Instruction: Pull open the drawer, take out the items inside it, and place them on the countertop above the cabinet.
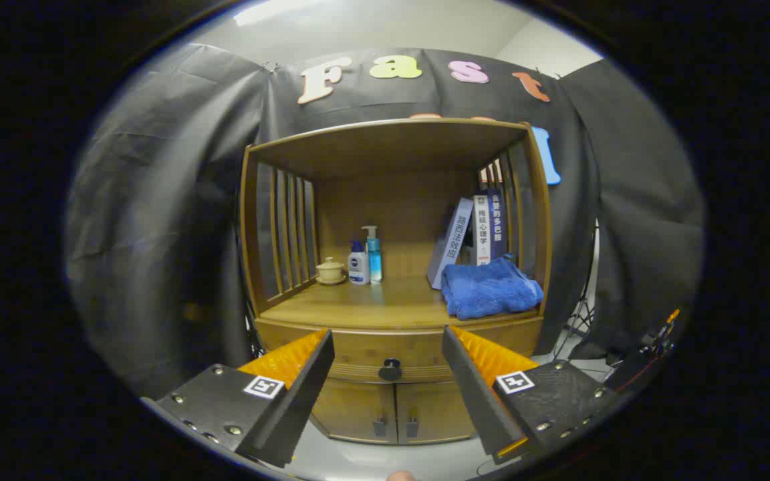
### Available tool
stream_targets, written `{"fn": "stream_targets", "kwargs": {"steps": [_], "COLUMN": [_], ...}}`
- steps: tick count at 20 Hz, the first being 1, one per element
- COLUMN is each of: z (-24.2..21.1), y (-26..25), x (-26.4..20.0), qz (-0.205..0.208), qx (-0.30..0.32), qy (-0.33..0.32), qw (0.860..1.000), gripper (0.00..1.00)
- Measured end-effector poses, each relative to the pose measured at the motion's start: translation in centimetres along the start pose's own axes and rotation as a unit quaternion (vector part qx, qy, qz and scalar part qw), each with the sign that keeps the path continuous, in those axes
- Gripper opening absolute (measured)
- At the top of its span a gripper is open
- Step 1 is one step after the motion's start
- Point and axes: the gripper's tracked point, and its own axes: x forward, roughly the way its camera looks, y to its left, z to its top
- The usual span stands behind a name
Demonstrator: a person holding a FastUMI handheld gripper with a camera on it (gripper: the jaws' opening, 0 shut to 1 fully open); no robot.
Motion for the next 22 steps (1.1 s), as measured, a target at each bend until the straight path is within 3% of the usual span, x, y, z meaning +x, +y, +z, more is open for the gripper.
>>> {"fn": "stream_targets", "kwargs": {"steps": [16, 22], "z": [-2.8, -4.3], "y": [-0.1, -0.3], "x": [1.7, 4.5], "qz": [-0.014, -0.022], "qx": [-0.023, -0.031], "qy": [0.014, 0.004], "qw": [1.0, 0.999], "gripper": [0.99, 0.99]}}
